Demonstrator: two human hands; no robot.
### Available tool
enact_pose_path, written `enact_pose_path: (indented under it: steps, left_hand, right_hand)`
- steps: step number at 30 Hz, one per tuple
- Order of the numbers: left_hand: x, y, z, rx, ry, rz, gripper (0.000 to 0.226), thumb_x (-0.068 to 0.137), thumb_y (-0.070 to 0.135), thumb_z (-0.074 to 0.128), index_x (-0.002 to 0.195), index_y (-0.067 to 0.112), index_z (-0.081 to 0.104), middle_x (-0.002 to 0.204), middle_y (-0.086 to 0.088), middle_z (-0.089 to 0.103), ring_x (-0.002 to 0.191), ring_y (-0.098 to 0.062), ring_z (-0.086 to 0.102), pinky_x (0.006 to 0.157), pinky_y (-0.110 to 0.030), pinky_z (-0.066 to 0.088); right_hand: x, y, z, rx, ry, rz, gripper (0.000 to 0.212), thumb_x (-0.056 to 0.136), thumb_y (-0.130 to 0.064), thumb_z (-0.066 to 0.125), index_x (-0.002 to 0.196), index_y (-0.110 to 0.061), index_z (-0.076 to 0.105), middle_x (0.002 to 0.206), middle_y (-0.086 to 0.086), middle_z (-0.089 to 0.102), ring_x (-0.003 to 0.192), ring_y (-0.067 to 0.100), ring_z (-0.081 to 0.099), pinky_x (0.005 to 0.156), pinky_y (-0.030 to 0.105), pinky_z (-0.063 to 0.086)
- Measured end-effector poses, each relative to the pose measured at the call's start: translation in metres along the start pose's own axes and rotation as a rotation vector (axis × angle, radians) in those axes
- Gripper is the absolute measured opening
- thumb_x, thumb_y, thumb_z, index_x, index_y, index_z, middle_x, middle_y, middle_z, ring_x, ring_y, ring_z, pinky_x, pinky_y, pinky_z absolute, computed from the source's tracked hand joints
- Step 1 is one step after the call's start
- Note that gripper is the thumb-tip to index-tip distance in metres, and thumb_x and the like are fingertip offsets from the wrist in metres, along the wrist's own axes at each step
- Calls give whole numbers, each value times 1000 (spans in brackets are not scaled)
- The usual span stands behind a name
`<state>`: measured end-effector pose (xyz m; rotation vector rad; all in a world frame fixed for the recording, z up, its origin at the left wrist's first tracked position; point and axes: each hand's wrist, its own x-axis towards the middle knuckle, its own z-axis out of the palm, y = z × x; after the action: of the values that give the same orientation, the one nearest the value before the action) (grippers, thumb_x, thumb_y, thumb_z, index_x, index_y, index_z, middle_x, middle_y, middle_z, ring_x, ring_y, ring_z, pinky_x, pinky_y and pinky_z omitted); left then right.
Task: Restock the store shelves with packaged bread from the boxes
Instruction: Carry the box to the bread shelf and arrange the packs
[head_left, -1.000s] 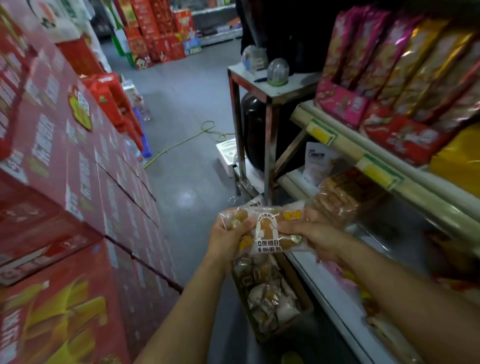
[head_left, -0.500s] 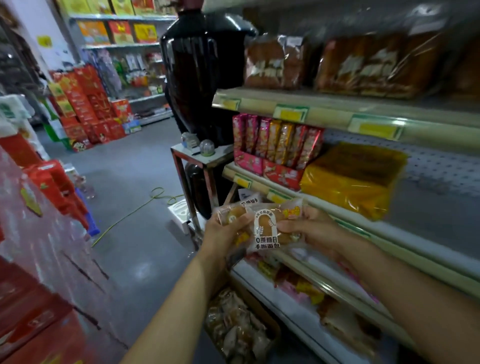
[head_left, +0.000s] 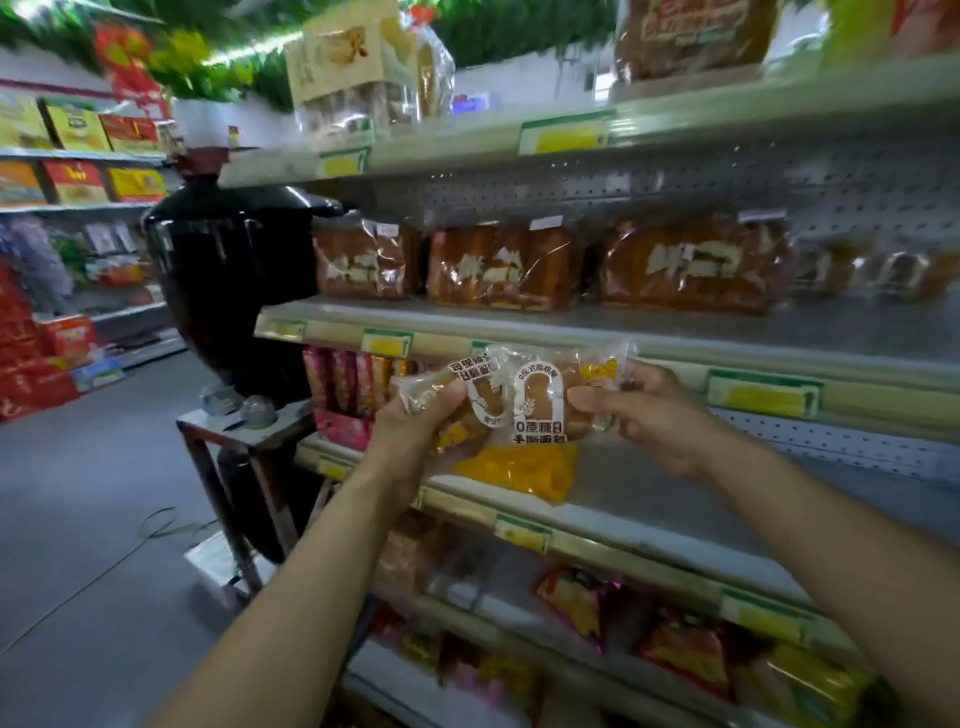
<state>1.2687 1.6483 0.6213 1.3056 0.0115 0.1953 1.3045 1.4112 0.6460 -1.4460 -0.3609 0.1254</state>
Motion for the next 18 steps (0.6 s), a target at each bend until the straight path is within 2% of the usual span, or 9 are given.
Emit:
enact_pose_path:
  steps: [2,3,5,6,7,10,11,14,18]
  left_hand:
    - [7,5,29,-28,-38,12,46,85,25,70,128,8,62,115,-14,72,107,-31,69,71,-41,61]
    - [10,7,46,-41,-59,17,48,84,26,70,128,8,61,114,-14,72,106,-29,69,73,-42,61]
    - [15,10,84,-81,-114,20,52,80,28,72,127,8,61,114,-14,72,105,-30,70,75,-43,61]
    - [17,10,104,-105,-133,18,52,79,27,72,125,7,62,113,-15,72,105,-30,70,75,-43,61]
    - [19,10,124,-127,-151,14,50,78,26,72,123,6,63,112,-16,72,104,-31,70,76,-44,61]
    - [25,6,184,-140,-206,19,53,78,24,73,125,1,61,112,-17,72,106,-34,69,83,-48,59]
    - [29,4,202,-133,-229,28,54,78,23,73,125,-1,60,111,-18,72,104,-34,70,82,-47,59]
    - [38,2,252,-126,-262,54,52,74,18,73,121,-2,62,102,-16,75,88,-26,74,65,-33,60]
    - [57,-2,310,-105,-290,50,55,71,18,76,122,2,62,109,-17,73,94,-28,73,69,-35,60]
  right_hand:
    - [-4,-17,-28,-12,43,-13,44,55,-14,82,98,-12,70,98,10,75,84,25,72,64,29,58]
    - [-6,-27,-42,-31,64,-26,51,51,-18,86,99,-11,70,101,11,74,89,29,72,73,34,59]
    - [-13,-47,-72,-67,88,-50,62,43,-28,89,100,-11,70,105,12,74,100,33,69,92,45,54]
    - [-18,-57,-88,-87,98,-58,63,42,-29,88,99,-11,70,104,12,74,102,32,69,95,46,53]
    - [-20,-65,-107,-105,111,-63,59,46,-27,88,98,-10,68,102,11,74,99,29,70,93,43,54]
    - [-30,-91,-161,-138,139,-91,30,65,-12,79,89,-12,61,95,7,73,82,14,70,74,22,55]
    - [-31,-97,-181,-141,139,-100,32,63,-13,78,90,-11,61,100,9,73,85,15,70,77,23,54]
    - [-33,-112,-238,-205,187,-88,55,57,-19,79,106,0,63,106,12,73,102,25,69,97,36,49]
    - [-37,-132,-317,-252,275,-114,56,56,-19,79,110,-6,67,106,11,74,99,24,70,90,35,52]
